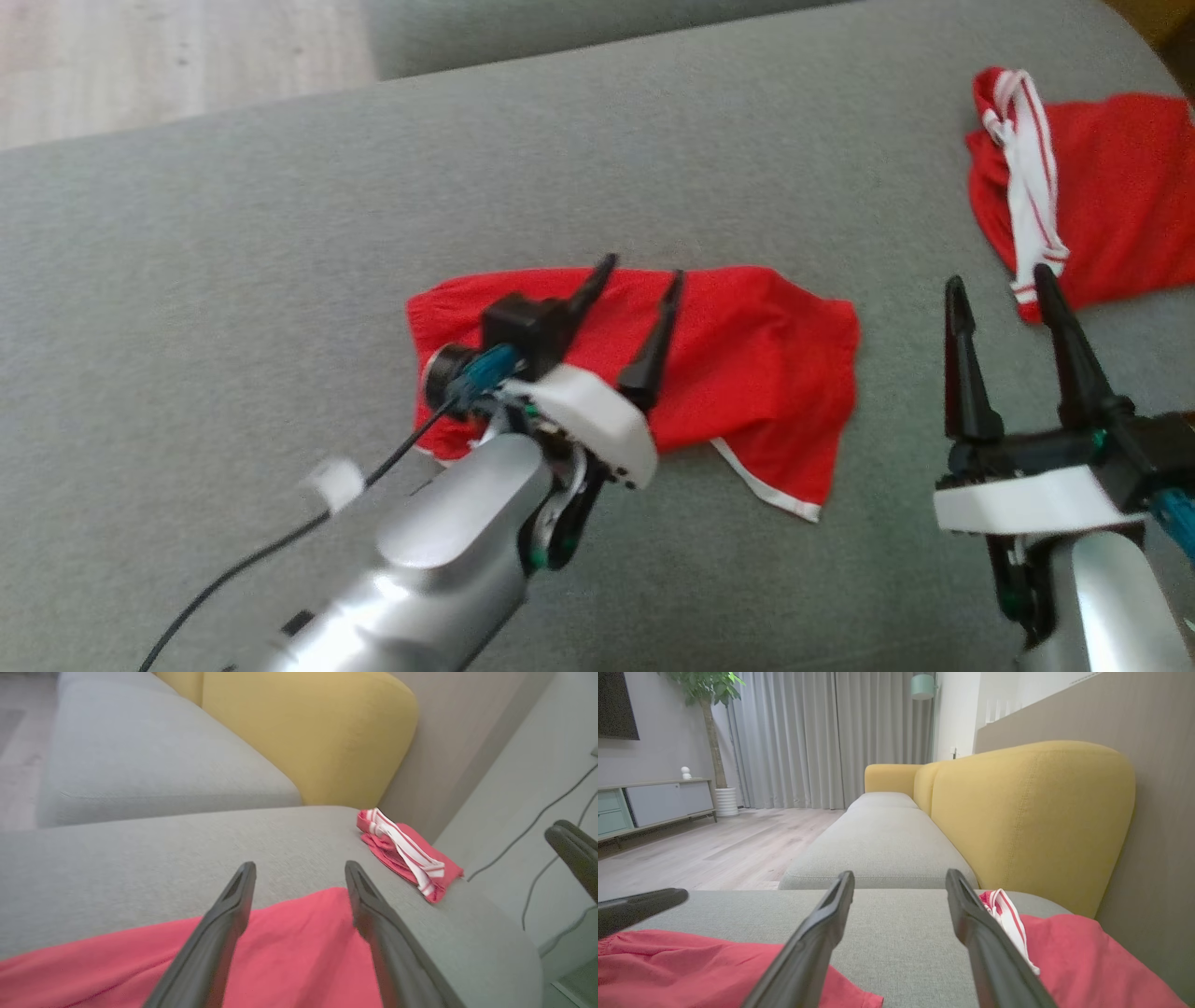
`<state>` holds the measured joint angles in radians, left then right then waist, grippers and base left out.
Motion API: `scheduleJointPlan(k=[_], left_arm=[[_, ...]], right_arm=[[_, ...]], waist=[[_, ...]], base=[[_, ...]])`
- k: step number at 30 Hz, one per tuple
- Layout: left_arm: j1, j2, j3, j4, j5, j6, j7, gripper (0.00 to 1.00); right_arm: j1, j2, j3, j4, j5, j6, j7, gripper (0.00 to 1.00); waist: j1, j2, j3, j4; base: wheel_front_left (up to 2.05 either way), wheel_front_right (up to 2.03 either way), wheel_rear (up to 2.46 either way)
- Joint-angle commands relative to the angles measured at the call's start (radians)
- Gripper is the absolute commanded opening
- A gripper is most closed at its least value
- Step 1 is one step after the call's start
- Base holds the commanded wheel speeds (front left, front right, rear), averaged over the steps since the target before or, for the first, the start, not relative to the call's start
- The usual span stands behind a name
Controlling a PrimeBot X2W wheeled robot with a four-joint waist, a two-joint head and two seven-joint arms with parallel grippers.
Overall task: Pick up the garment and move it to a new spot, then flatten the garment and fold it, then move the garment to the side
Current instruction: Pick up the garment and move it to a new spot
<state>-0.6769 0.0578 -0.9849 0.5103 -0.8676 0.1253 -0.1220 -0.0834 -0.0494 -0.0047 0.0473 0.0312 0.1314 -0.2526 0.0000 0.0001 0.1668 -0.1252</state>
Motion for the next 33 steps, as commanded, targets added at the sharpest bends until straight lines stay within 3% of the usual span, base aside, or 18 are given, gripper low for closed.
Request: scheduleJointPlan(k=[1, 9, 16, 22, 33], left_arm=[[-0.012, 0.025, 0.040, -0.021, 0.015, 0.015, -0.046, 1.00], [0.174, 0.129, 0.132, -0.083, 0.081, 0.104, -0.138, 1.00], [0.418, 0.167, 0.326, -0.204, 0.239, 0.141, -0.139, 1.00], [0.582, 0.141, 0.463, -0.241, 0.369, 0.105, -0.140, 1.00], [0.699, 0.054, 0.697, -0.302, 0.566, -0.023, -0.140, 1.00]], right_arm=[[0.004, -0.001, 0.010, -0.034, -0.010, -0.001, -0.009, 1.00], [0.068, -0.003, -0.062, -0.039, -0.027, -0.001, -0.009, 1.00], [0.135, -0.003, -0.108, -0.010, -0.024, -0.001, -0.009, 1.00], [0.178, -0.002, -0.115, 0.025, -0.013, -0.001, -0.009, 1.00], [0.216, -0.001, -0.070, 0.088, 0.029, -0.001, -0.009, 1.00]], waist=[[0.0000, -0.0001, -0.021, 0.029], [0.0000, -0.0001, -0.067, 0.122], [0.0000, -0.0001, -0.109, 0.193], [0.0000, -0.0001, -0.133, 0.231], [0.0000, -0.0001, -0.135, 0.256]], base=[[0.00, 0.00, 0.00], [0.00, 0.00, 0.00], [0.00, 0.00, 0.00], [0.00, 0.00, 0.00], [0.00, 0.00, 0.00]])
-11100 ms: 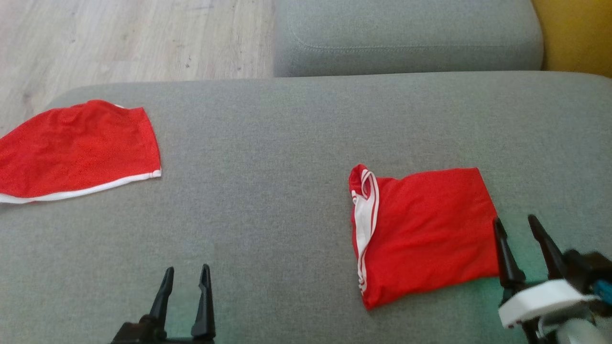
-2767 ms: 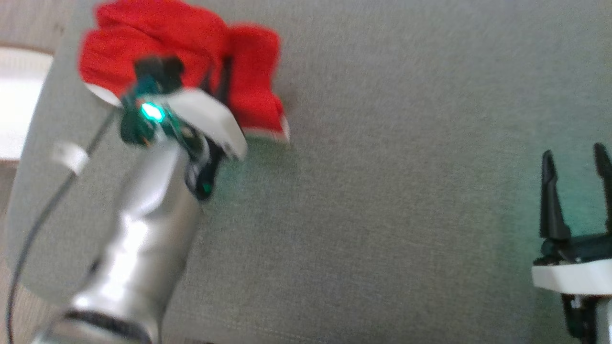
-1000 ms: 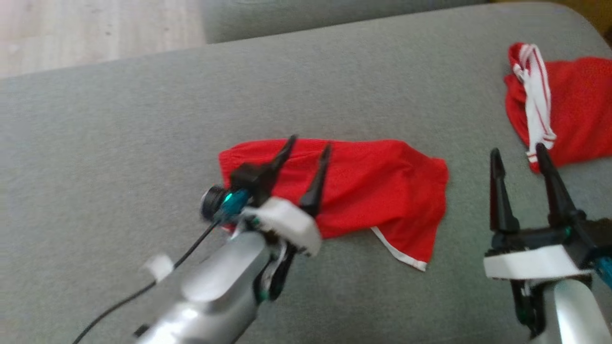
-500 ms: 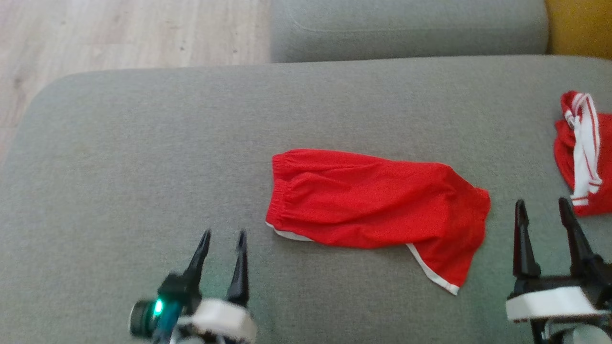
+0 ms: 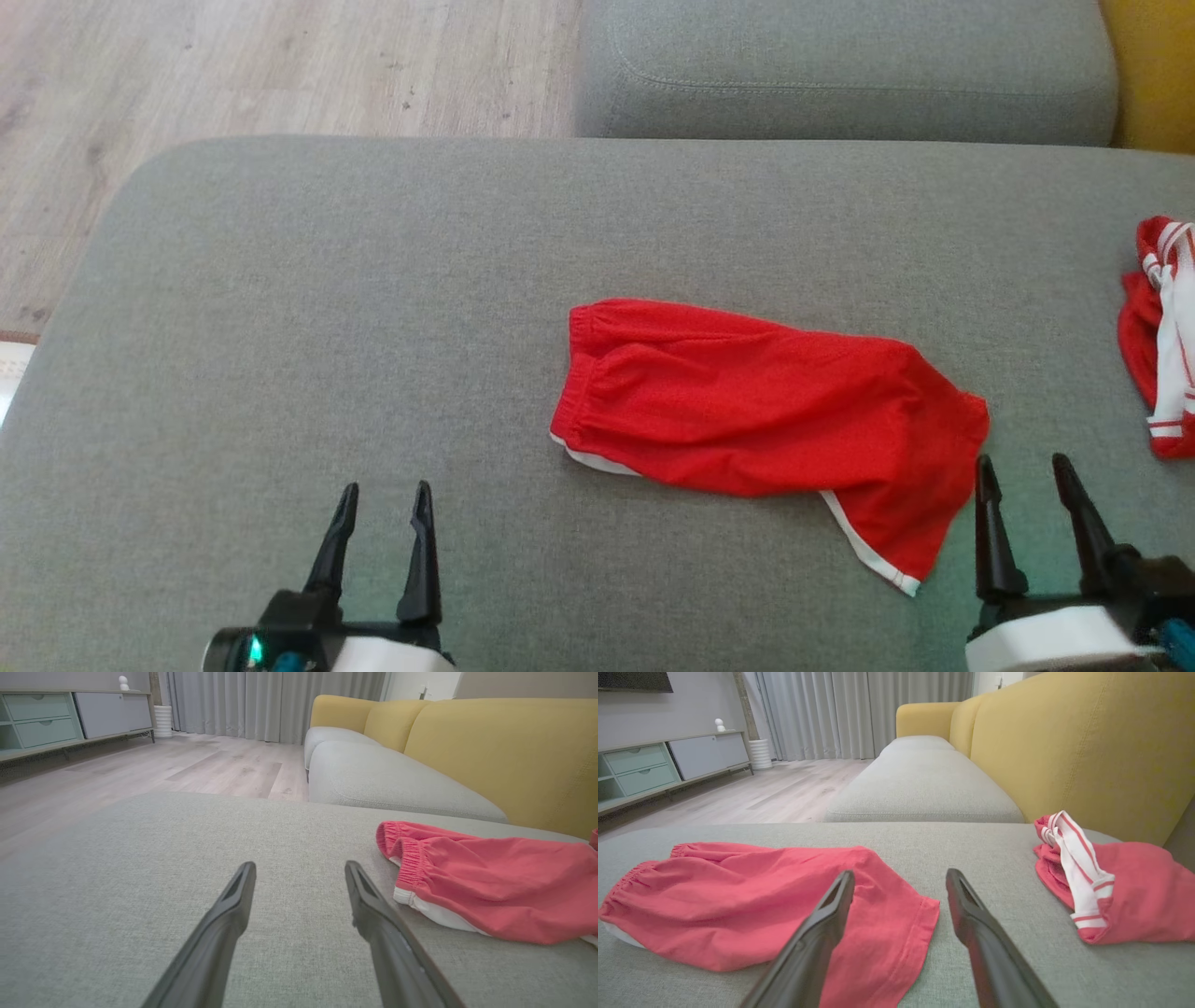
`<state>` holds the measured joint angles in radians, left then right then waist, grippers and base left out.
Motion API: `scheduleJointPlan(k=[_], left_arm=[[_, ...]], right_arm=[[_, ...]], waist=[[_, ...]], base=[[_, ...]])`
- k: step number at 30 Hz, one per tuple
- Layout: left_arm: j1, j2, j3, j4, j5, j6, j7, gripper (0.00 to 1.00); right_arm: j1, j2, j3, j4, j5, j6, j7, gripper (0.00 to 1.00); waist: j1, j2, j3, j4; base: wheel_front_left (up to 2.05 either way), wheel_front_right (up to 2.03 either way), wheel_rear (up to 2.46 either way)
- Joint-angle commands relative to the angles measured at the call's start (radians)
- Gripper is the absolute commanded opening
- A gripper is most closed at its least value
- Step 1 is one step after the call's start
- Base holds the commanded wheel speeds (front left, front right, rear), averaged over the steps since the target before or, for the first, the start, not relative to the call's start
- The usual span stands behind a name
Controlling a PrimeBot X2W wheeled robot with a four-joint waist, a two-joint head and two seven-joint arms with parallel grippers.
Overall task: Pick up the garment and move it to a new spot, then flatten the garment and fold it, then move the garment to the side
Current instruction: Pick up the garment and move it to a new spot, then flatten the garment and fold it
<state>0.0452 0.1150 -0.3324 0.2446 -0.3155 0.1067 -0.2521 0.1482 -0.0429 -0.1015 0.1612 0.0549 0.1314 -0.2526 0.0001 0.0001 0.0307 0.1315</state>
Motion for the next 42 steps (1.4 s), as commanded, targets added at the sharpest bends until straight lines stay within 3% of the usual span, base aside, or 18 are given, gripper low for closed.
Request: scheduleJointPlan(k=[1, 13, 27, 35, 42], left_arm=[[-0.020, -0.009, 0.058, -0.041, 0.031, -0.016, -0.010, 1.00], [0.002, -0.054, 0.152, -0.032, 0.111, -0.105, -0.010, 1.00], [0.000, -0.064, 0.194, -0.028, 0.120, -0.131, -0.010, 1.00], [-0.026, -0.065, 0.179, -0.039, 0.112, -0.138, -0.010, 1.00], [-0.143, -0.065, 0.055, -0.007, 0.053, -0.202, -0.010, 1.00]], right_arm=[[-0.015, -0.008, 0.031, -0.021, 0.010, -0.001, -0.009, 1.00], [-0.020, -0.007, 0.042, -0.001, 0.020, -0.001, -0.009, 1.00], [-0.029, -0.007, 0.045, 0.003, 0.017, -0.001, -0.009, 1.00], [-0.042, -0.007, 0.051, 0.000, 0.013, -0.001, -0.009, 1.00], [-0.073, -0.007, 0.071, -0.012, 0.007, -0.001, -0.009, 1.00]], waist=[[-0.0001, -0.0001, 0.002, -0.001], [-0.0001, -0.0001, 0.013, -0.007], [-0.0001, -0.0001, 0.012, -0.013], [-0.0001, -0.0001, 0.027, -0.026], [-0.0001, -0.0001, 0.069, -0.062]], base=[[0.00, 0.00, 0.00], [0.00, 0.00, 0.00], [0.00, 0.00, 0.00], [0.00, 0.00, 0.00], [0.00, 0.00, 0.00]])
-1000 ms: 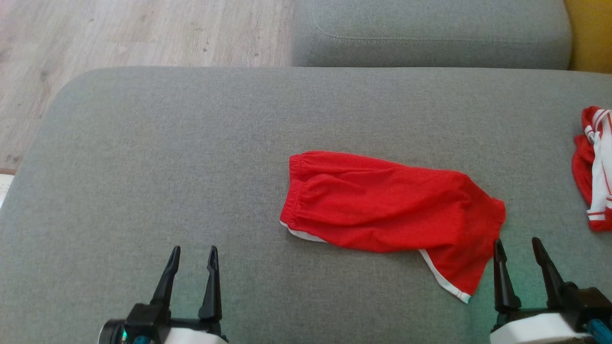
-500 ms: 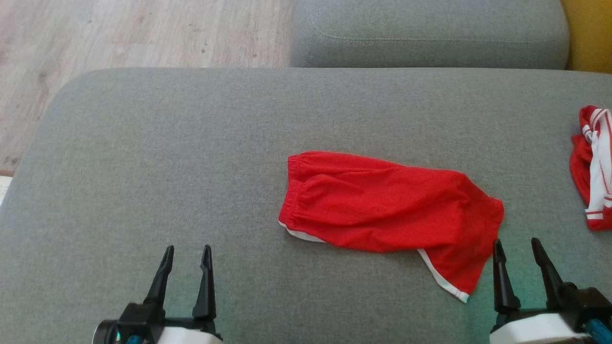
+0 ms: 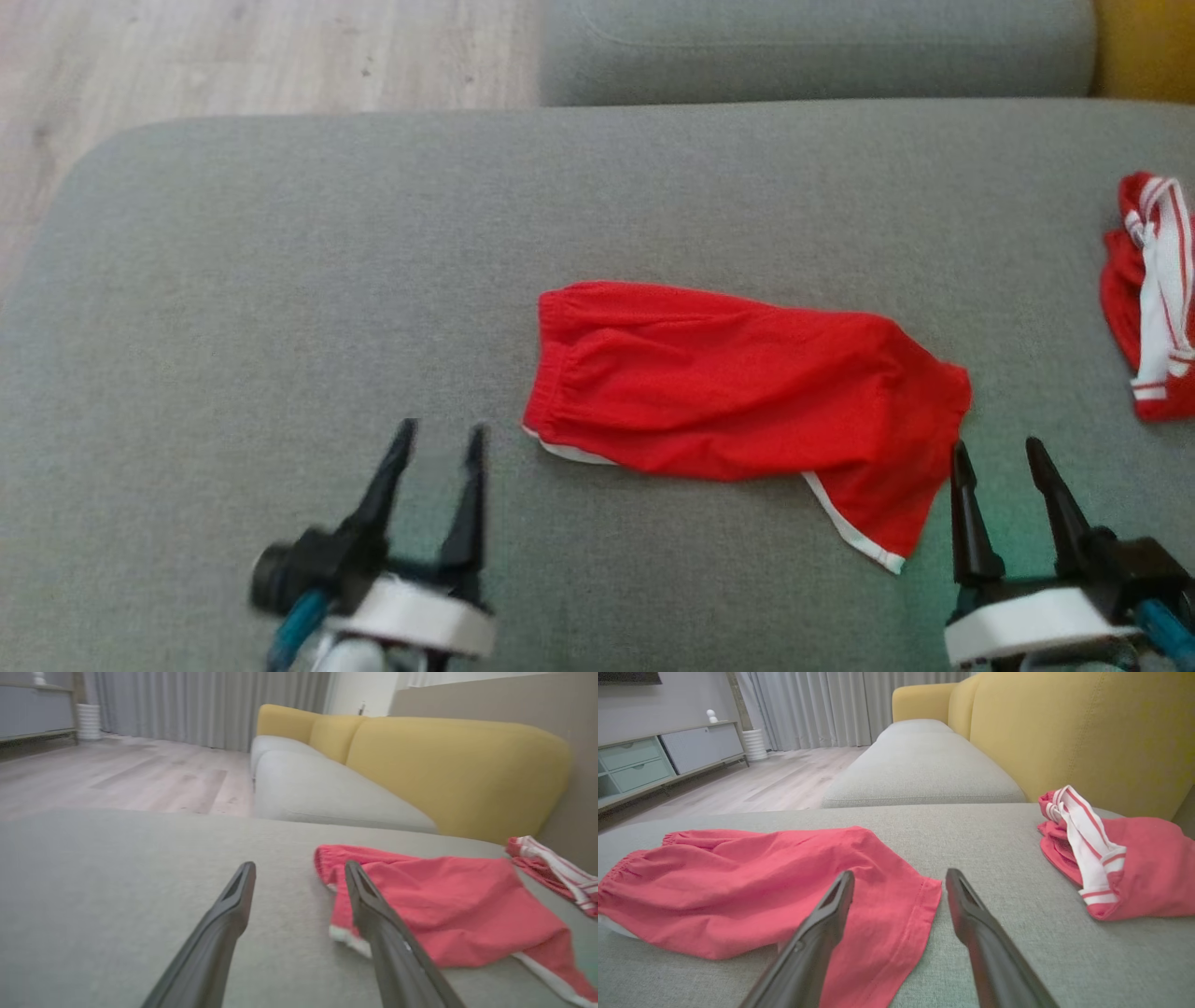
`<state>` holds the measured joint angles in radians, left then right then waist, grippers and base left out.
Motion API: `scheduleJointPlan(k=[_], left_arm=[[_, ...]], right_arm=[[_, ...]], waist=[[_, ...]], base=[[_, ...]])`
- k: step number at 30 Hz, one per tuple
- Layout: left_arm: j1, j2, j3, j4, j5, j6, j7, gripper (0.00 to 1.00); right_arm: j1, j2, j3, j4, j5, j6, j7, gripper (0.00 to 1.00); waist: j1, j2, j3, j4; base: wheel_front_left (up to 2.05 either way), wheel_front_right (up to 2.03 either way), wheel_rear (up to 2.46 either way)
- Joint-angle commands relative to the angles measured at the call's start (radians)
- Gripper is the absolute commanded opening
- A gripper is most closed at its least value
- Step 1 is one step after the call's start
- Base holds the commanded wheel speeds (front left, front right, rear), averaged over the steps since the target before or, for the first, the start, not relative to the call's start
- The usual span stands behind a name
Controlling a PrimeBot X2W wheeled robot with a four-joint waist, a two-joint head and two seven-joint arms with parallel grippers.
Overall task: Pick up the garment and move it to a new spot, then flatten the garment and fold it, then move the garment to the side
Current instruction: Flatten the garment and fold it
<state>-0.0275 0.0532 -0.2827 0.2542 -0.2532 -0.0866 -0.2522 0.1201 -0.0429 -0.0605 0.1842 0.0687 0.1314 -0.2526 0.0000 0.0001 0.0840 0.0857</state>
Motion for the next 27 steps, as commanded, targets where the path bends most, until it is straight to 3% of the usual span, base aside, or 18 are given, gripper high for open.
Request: scheduleJointPlan(k=[1, 7, 12, 16, 22, 23, 24, 25, 27], left_arm=[[-0.095, -0.003, -0.020, 0.005, -0.015, -0.016, -0.010, 1.00], [-0.207, -0.003, -0.120, 0.195, -0.063, -0.038, -0.009, 1.00], [-0.296, 0.009, -0.119, 0.357, -0.113, -0.043, -0.009, 1.00], [-0.321, 0.023, -0.115, 0.403, -0.135, -0.043, -0.009, 1.00], [-0.343, 0.039, -0.198, 0.399, -0.194, -0.044, -0.010, 1.00], [-0.346, 0.043, -0.208, 0.389, -0.201, -0.044, -0.010, 0.96], [-0.348, 0.048, -0.218, 0.377, -0.205, -0.044, -0.010, 0.73], [-0.349, 0.052, -0.228, 0.363, -0.209, -0.044, -0.010, 0.40], [-0.349, 0.058, -0.241, 0.328, -0.218, -0.044, -0.010, 0.00]], right_arm=[[-0.050, -0.007, 0.033, -0.036, -0.007, -0.001, -0.009, 1.00], [-0.070, -0.007, 0.050, -0.033, -0.005, -0.001, -0.009, 1.00], [-0.079, -0.007, 0.045, -0.032, 0.001, -0.001, -0.009, 1.00], [-0.084, -0.007, 0.037, -0.037, 0.005, -0.001, -0.009, 1.00], [-0.092, -0.007, 0.036, -0.035, 0.007, -0.001, -0.009, 1.00], [-0.093, -0.007, 0.034, -0.036, 0.008, -0.001, -0.009, 1.00], [-0.094, -0.007, 0.033, -0.037, 0.009, -0.001, -0.009, 1.00], [-0.094, -0.007, 0.030, -0.038, 0.009, -0.001, -0.009, 1.00], [-0.093, -0.007, 0.026, -0.036, 0.012, -0.001, -0.009, 1.00]], waist=[[0.0000, -0.0001, 0.023, -0.024], [0.0000, -0.0001, 0.042, -0.075], [0.0000, -0.0001, 0.057, -0.128], [0.0000, -0.0001, 0.067, -0.144], [0.0000, -0.0001, 0.078, -0.154], [0.0000, -0.0001, 0.080, -0.154], [0.0000, -0.0001, 0.082, -0.153], [0.0000, -0.0001, 0.083, -0.151], [0.0000, -0.0001, 0.081, -0.144]], base=[[0.00, 0.00, 0.00], [0.00, 0.00, 0.00], [0.00, 0.00, 0.00], [0.00, 0.00, 0.00], [0.00, 0.00, 0.00], [0.00, 0.00, 0.00], [0.00, 0.00, 0.00], [0.00, 0.00, 0.00], [0.00, 0.00, 0.00]])
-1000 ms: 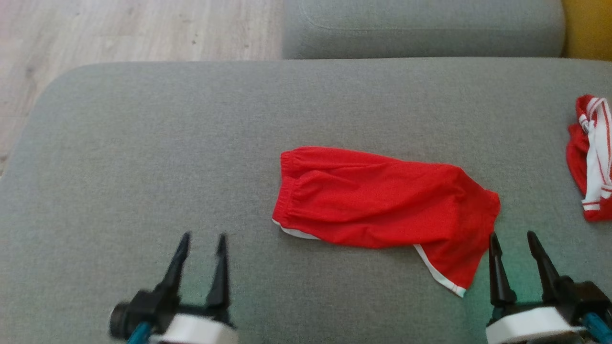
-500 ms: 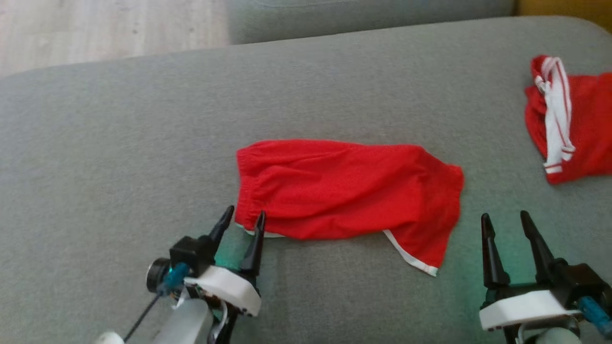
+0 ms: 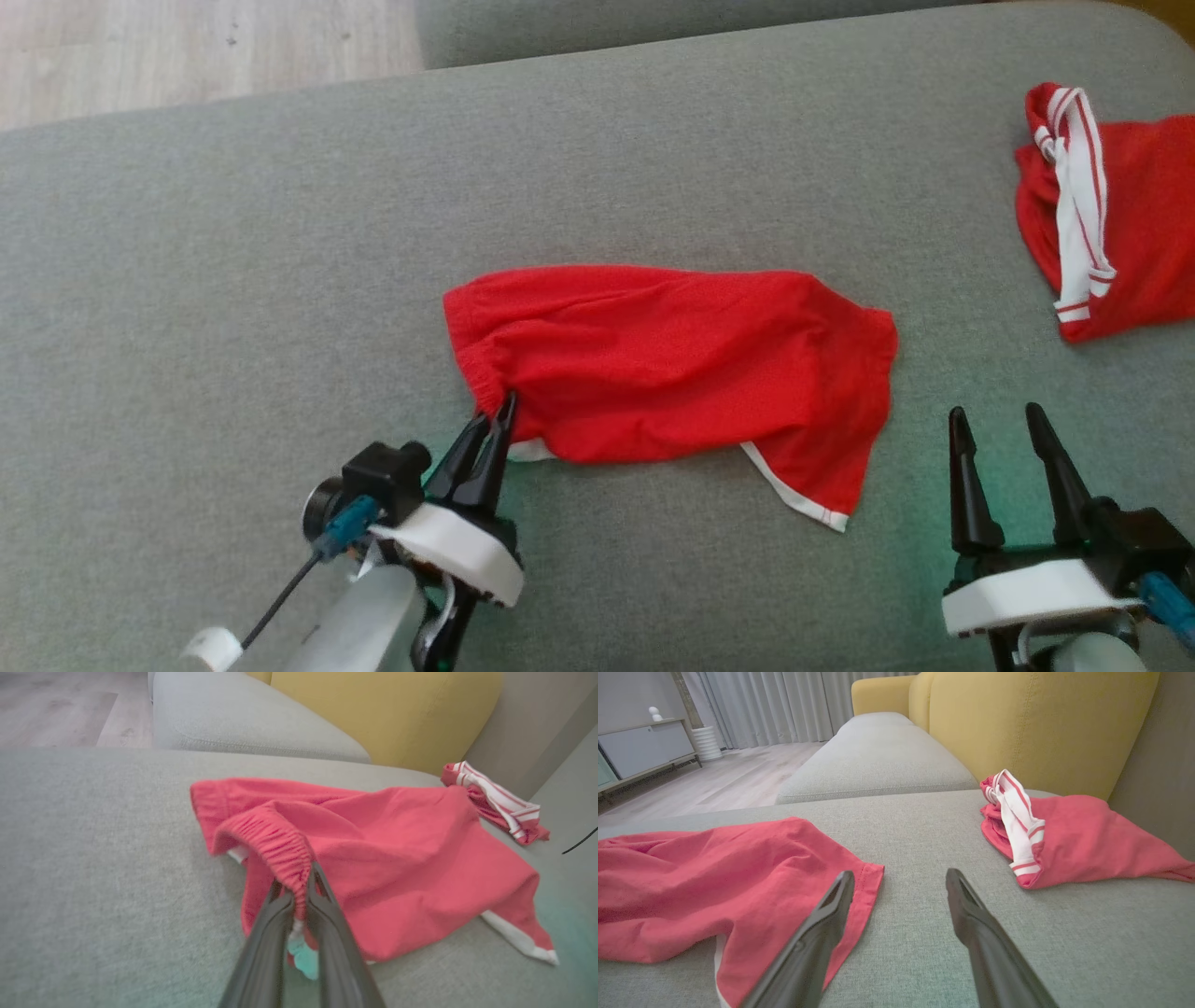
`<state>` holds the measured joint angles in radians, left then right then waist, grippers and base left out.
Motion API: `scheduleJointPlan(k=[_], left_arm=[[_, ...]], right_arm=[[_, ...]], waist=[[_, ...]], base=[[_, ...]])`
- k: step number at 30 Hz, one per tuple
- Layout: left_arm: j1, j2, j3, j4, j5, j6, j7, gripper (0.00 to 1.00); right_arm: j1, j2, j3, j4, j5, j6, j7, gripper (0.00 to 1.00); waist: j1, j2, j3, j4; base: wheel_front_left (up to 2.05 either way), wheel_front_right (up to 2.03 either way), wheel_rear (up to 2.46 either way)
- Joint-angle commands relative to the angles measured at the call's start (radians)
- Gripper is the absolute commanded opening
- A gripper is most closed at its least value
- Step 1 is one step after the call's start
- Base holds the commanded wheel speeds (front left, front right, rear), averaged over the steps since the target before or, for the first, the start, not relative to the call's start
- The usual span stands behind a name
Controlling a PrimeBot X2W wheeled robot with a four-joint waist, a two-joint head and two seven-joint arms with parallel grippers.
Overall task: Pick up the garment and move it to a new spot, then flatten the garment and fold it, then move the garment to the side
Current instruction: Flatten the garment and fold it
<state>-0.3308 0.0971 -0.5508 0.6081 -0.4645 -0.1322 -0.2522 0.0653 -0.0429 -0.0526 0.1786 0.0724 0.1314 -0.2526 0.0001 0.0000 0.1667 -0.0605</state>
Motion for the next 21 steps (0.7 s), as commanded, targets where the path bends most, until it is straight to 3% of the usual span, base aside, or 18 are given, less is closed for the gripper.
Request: scheduleJointPlan(k=[1, 8, 17, 21], left_arm=[[-0.043, 0.017, 0.018, -0.043, -0.013, 0.002, -0.010, 0.00], [-0.020, 0.051, -0.126, -0.164, -0.149, 0.002, 0.025, 0.00], [0.007, 0.155, -0.227, -0.580, -0.366, 0.004, 0.233, 0.00], [0.028, 0.177, -0.227, -0.756, -0.399, 0.056, 0.310, 0.00]], right_arm=[[-0.037, -0.007, 0.016, -0.029, 0.010, -0.001, -0.009, 1.00], [-0.030, -0.007, 0.018, -0.019, 0.020, -0.001, -0.009, 1.00], [-0.010, -0.007, 0.022, -0.011, 0.039, -0.001, -0.009, 1.00], [-0.009, -0.007, 0.034, -0.006, 0.056, -0.001, -0.009, 1.00]], waist=[[-0.0001, 0.0000, -0.003, 0.006], [-0.0001, 0.0000, -0.030, 0.036], [-0.0001, 0.0000, -0.078, 0.071], [-0.0001, 0.0000, -0.089, 0.072]], base=[[0.00, 0.00, 0.00], [0.00, 0.00, 0.00], [0.00, 0.00, 0.00], [0.00, 0.00, 0.00]])
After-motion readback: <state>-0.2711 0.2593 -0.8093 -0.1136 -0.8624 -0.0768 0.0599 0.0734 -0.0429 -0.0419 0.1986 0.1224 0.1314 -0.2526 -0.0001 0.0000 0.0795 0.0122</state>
